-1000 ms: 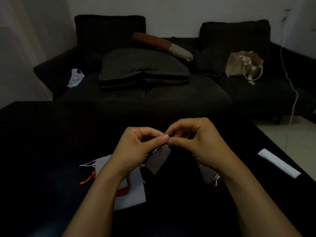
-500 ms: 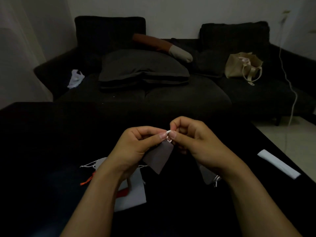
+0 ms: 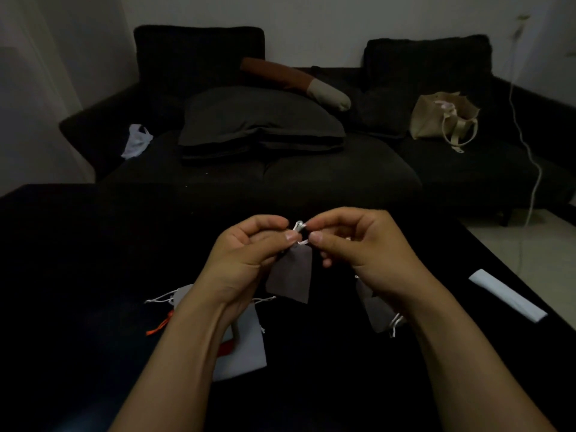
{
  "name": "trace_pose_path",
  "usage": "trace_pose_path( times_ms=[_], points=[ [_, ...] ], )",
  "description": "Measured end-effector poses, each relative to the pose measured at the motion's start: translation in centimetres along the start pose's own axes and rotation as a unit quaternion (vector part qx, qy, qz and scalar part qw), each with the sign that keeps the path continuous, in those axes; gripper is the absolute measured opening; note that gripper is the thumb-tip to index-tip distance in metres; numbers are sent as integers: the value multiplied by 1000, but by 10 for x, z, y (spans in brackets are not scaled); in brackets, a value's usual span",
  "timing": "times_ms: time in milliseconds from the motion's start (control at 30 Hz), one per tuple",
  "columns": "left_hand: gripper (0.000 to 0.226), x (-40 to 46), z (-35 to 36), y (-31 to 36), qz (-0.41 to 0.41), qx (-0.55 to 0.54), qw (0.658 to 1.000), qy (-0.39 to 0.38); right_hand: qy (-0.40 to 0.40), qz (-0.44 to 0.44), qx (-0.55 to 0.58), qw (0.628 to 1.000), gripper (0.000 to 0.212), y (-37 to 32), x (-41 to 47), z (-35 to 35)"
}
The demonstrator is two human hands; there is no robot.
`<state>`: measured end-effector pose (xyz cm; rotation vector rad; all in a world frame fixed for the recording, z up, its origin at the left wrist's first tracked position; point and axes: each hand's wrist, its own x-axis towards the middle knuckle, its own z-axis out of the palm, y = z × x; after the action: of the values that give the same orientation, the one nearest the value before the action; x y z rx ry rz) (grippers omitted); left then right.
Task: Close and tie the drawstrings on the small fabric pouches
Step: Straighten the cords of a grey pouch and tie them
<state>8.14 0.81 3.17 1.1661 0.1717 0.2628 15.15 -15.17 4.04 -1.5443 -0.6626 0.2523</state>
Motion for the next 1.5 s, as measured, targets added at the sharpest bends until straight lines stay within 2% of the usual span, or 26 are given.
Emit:
trace_pose_path(
  times_ms=[67,167,300,367,467,567,700,833,1067,1167,1367,1500],
  points=[
    [25,1,-2,1,11,15,1000,19,11,-2,-97,995,10,-1,-1,-7],
    [21,3,-6,-1,39,68,996,39,11,1,-218,976,7,-3,-2,-13],
    [22,6,-10,-4,84,201,975,44,10,-94,-291,952,5,-7,-3,-5],
    [26,5,-11,-5,67,259,964,-2,-17,-129,-341,931,7,-9,-2,1],
    [32,2,-11,-3,40,298,950,-85,-40,-134,-379,915,7,-8,-1,4],
    [36,-1,-11,-2,28,291,948,-128,-28,-88,-328,940,7,-5,-3,0],
    [36,-2,-10,-2,34,233,962,-139,-25,-32,-177,983,9,-3,-4,-9],
    [41,-1,-9,-1,42,186,971,-143,-33,27,-73,996,10,-3,-6,-12],
    [33,4,-8,-7,93,174,977,-84,32,56,-3,998,9,4,-3,-1],
    [21,3,-5,-9,105,210,970,-64,24,60,-11,998,11,6,-2,1],
    [13,7,1,-16,110,240,964,-5,-6,77,-48,996,12,9,0,-1],
    [11,9,1,-23,121,255,959,19,19,70,-8,997,11,10,0,6]
  ],
)
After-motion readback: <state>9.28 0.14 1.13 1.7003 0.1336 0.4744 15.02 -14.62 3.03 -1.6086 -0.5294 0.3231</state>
